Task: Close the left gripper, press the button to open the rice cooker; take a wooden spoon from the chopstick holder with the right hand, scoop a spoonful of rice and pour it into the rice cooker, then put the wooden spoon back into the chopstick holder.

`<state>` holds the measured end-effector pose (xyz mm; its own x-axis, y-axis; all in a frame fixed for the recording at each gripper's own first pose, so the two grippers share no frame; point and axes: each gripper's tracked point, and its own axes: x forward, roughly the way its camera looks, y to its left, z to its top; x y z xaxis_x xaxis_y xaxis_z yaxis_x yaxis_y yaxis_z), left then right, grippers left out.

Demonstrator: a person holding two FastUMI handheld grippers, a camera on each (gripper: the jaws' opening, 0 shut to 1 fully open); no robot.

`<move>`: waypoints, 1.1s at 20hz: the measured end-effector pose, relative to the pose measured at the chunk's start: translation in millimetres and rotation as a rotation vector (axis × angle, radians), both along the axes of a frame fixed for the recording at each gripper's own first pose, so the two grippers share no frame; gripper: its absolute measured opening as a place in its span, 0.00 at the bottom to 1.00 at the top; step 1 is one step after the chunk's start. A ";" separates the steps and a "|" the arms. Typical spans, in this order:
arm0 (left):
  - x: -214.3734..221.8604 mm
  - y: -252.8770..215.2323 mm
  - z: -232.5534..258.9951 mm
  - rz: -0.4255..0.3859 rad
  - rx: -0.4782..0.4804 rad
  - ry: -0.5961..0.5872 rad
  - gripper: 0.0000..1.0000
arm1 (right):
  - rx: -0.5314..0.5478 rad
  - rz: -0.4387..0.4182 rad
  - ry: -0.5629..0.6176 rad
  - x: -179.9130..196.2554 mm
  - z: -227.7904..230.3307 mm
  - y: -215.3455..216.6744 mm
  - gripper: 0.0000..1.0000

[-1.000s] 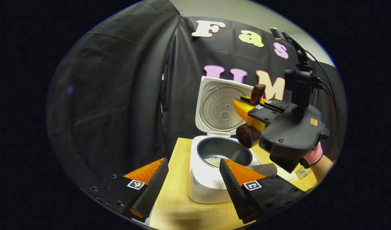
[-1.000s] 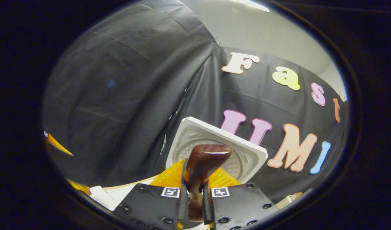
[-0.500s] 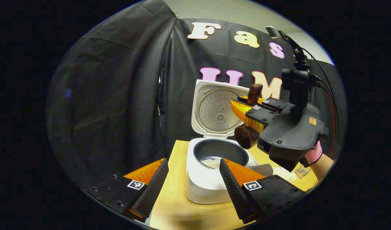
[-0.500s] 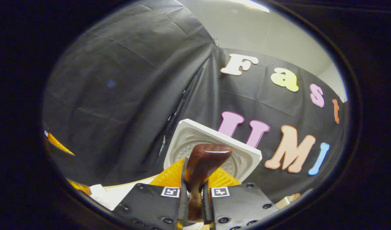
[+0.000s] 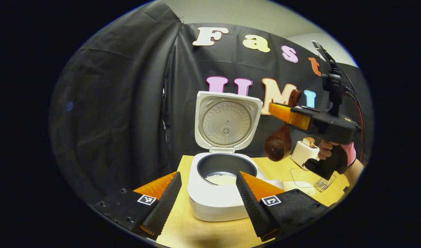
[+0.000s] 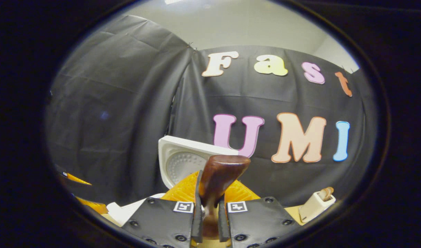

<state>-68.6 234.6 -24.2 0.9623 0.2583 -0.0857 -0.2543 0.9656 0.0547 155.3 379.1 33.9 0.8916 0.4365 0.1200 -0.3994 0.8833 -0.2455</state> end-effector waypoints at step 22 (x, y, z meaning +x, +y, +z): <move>5.8 -91.9 -1.2 0.095 0.000 0.000 0.94 | 0.059 -0.373 0.166 9.9 -23.4 -458.2 0.21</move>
<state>-62.8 142.7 -25.3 0.9335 0.3483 -0.0858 -0.3447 0.9371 0.0543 165.2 -79.1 10.5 0.9968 0.0763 -0.0231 -0.0789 0.9857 -0.1490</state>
